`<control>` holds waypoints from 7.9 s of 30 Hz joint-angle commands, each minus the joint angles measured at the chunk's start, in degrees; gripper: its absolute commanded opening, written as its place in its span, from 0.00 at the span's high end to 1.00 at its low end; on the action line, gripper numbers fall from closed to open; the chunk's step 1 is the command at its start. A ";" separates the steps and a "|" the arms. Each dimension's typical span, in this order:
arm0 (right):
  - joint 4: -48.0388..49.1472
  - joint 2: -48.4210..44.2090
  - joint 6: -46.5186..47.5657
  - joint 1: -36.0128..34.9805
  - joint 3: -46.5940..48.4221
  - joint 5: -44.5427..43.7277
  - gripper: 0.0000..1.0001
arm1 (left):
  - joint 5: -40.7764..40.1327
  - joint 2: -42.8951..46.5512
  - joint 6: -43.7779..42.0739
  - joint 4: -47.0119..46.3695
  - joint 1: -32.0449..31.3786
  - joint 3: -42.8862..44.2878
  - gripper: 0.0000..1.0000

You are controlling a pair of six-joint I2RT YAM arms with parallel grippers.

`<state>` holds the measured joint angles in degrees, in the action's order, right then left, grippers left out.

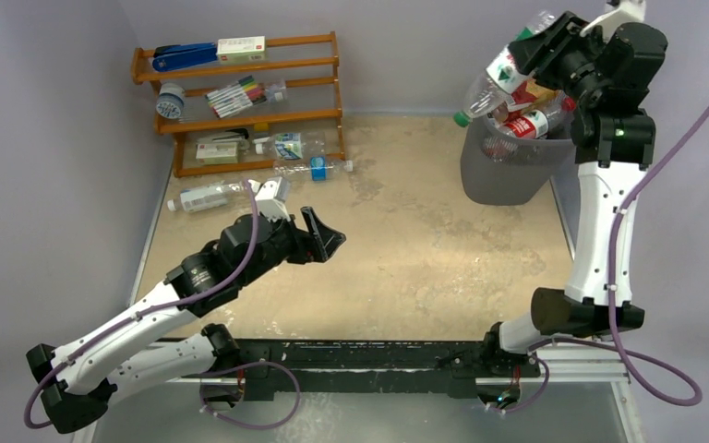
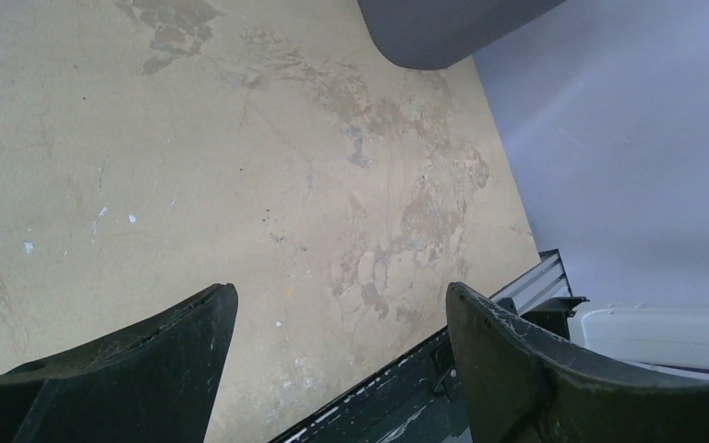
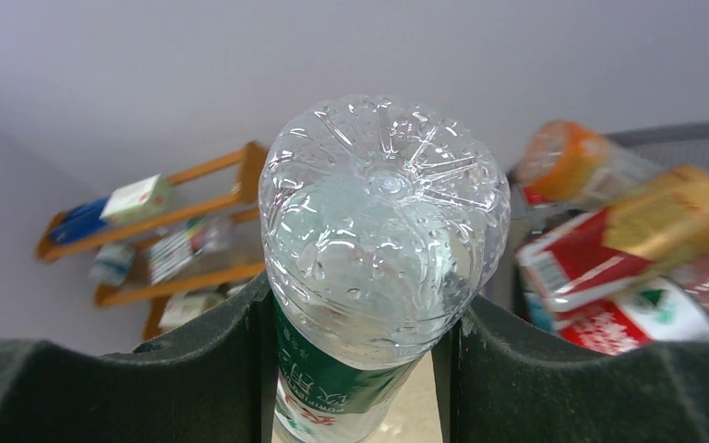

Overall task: Put the plastic bottles in the bin
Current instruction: Place the plastic bottle in the trash bin, then pick up the plastic bottle from the corner of the board, then place the plastic bottle in the trash bin.

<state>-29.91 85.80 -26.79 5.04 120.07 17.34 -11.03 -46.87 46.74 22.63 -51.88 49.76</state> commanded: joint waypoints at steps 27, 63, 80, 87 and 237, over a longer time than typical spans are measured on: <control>18.40 -1.45 -5.35 17.74 -20.31 -9.85 0.57 | -2.57 2.15 -3.84 2.60 0.04 0.00 0.15; 5.40 1.96 -0.53 18.23 -10.66 -12.69 0.03 | -5.67 -4.10 -2.98 5.30 0.02 3.59 0.15; 4.47 -3.79 2.68 11.69 -11.39 -0.49 0.02 | -30.40 -9.19 18.42 31.94 0.58 10.52 0.02; 0.59 -3.38 4.82 -1.36 -9.74 -1.19 0.02 | -37.04 -8.53 37.16 42.81 3.04 9.20 0.02; 49.74 -31.35 -35.75 -30.78 -86.67 22.31 0.28 | 6.97 -17.55 1.41 -3.34 -14.13 6.83 0.65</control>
<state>17.19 54.85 -62.63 -25.82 31.35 37.12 -3.33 -65.06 51.13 22.72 -65.71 54.87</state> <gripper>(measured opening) 0.733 0.453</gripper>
